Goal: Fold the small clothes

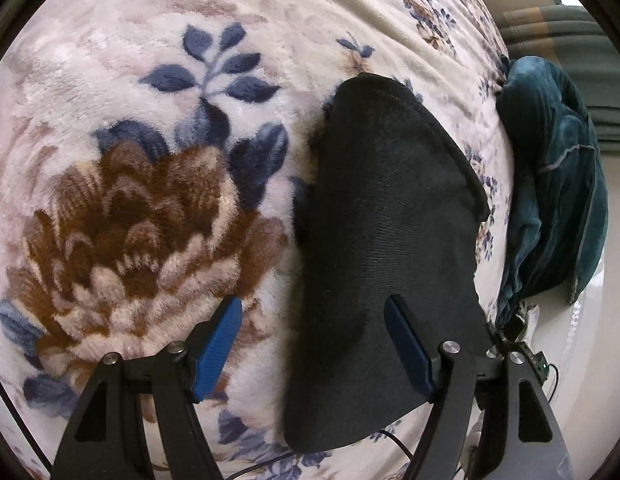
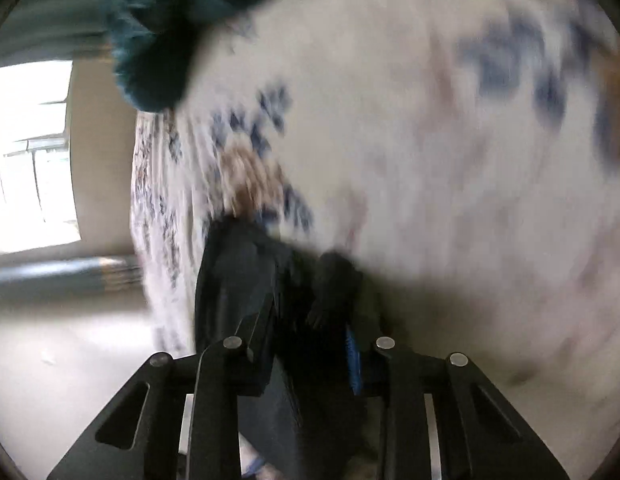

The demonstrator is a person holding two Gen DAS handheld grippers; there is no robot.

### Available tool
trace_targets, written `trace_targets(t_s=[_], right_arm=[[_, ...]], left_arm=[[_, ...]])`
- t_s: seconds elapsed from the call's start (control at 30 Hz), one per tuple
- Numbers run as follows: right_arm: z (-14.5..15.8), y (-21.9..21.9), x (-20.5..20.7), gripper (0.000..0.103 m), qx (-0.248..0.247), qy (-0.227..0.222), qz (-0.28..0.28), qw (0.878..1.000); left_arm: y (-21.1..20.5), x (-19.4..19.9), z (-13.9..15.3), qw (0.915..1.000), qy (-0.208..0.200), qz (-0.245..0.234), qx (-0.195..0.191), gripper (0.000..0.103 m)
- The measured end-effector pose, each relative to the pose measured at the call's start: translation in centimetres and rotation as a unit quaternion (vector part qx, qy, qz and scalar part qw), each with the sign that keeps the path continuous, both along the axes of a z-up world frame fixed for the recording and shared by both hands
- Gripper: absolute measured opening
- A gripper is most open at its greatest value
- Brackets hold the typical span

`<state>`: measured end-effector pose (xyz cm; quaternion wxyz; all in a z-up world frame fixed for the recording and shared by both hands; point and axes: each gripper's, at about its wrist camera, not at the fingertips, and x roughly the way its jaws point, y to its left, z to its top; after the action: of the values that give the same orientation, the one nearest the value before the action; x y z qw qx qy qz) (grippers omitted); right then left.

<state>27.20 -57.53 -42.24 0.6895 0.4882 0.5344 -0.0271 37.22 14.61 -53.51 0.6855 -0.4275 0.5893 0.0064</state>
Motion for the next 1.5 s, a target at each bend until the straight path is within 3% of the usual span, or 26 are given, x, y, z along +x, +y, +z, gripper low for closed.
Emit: trace_targets(t_s=[0.1, 0.13, 0.2, 0.23, 0.3, 0.37, 0.43, 0.5, 0.57, 0.63, 0.7, 0.8, 0.87, 0.9, 0.93, 0.97, 1.0, 1.03, 1.07, 1.17, 1.27, 1.5], right_arm=[[-1.0, -1.1, 1.1, 0.035, -0.002, 0.061, 0.042, 0.997], [-1.1, -2.0, 1.1, 0.043, -0.002, 0.076, 0.053, 0.996], [-0.5, -3.2, 1.6, 0.063, 0.000, 0.068, 0.075, 0.995], [-0.1, -3.5, 2.8, 0.080, 0.005, 0.057, 0.102, 0.993], [0.0, -3.1, 5.7, 0.085, 0.011, 0.041, 0.167, 0.985], [-2.0, -1.2, 9.4, 0.085, 0.048, 0.038, 0.254, 0.965], [-4.3, 0.8, 11.6, 0.085, 0.088, 0.061, 0.303, 0.947], [-6.6, 3.7, 13.7, 0.087, 0.102, 0.086, 0.373, 0.918], [-6.7, 6.5, 14.8, 0.097, 0.099, 0.081, 0.450, 0.884], [-6.6, 8.2, 15.1, 0.097, 0.120, 0.084, 0.493, 0.858], [-7.2, 9.9, 14.8, 0.093, 0.170, 0.104, 0.512, 0.836], [-8.1, 13.4, 14.0, 0.093, 0.154, 0.121, 0.558, 0.806], [-8.2, 14.5, 14.4, 0.094, 0.159, 0.120, 0.556, 0.807], [-8.3, 14.5, 14.6, 0.092, 0.164, 0.117, 0.546, 0.813], [-8.1, 14.4, 14.5, 0.086, 0.159, 0.113, 0.536, 0.821], [-7.6, 14.3, 14.3, 0.062, 0.132, 0.105, 0.539, 0.825], [-7.7, 14.4, 13.7, 0.045, 0.104, 0.104, 0.544, 0.826], [-7.5, 14.1, 13.5, 0.035, 0.093, 0.106, 0.532, 0.835], [-7.2, 13.7, 13.1, 0.033, 0.089, 0.108, 0.510, 0.848], [-5.2, 13.9, 12.1, 0.027, 0.054, 0.092, 0.483, 0.869], [-3.3, 13.7, 11.4, 0.024, 0.067, 0.070, 0.451, 0.887], [1.9, 13.5, 11.9, 0.023, 0.091, 0.019, 0.407, 0.909]], left_arm=[[0.1, 0.1, -0.4, 0.9999, -0.001, 0.001, -0.013, 0.072], [0.0, 0.2, -0.5, 0.9998, -0.007, -0.001, -0.021, 0.072], [-0.3, 0.9, -0.8, 0.9987, -0.032, -0.009, -0.039, 0.072], [-0.6, 1.2, -1.0, 0.9980, -0.043, -0.013, -0.045, 0.072], [-1.5, 2.4, -1.5, 0.9956, -0.068, -0.031, -0.057, 0.073], [-2.3, 3.3, -2.3, 0.9945, -0.072, -0.042, -0.063, 0.077], [-3.0, 4.2, -3.3, 0.9949, -0.066, -0.047, -0.060, 0.078], [-3.1, 4.6, -3.7, 0.9947, -0.068, -0.041, -0.064, 0.080], [-2.9, 4.7, -3.8, 0.9943, -0.072, -0.030, -0.073, 0.082], [-2.9, 4.7, -3.9, 0.9938, -0.075, -0.025, -0.078, 0.082], [-3.0, 4.8, -4.0, 0.9936, -0.079, -0.025, -0.077, 0.082], [-3.3, 5.3, -3.8, 0.9932, -0.083, -0.026, -0.078, 0.084], [-3.3, 5.4, -3.5, 0.9924, -0.092, -0.025, -0.078, 0.083], [-3.3, 5.4, -2.9, 0.9905, -0.114, -0.019, -0.075, 0.075], [-3.3, 5.3, -2.5, 0.9901, -0.123, -0.019, -0.065, 0.039], [-3.5, 5.6, -2.1, 0.9913, -0.118, -0.030, -0.050, 0.026], [-3.6, 5.8, -1.9, 0.9914, -0.117, -0.034, -0.049, 0.024], [-3.5, 6.0, -1.5, 0.9915, -0.116, -0.035, -0.048, 0.023], [-3.5, 6.1, -1.1, 0.9917, -0.114, -0.037, -0.047, 0.022], [-3.3, 6.7, 0.6, 0.9913, -0.113, -0.053, -0.044, 0.021], [-2.5, 7.6, 2.0, 0.9906, -0.115, -0.060, -0.045, 0.021], [0.1, 13.9, 6.7, 0.9840, -0.143, -0.104, -0.020, 0.020]])
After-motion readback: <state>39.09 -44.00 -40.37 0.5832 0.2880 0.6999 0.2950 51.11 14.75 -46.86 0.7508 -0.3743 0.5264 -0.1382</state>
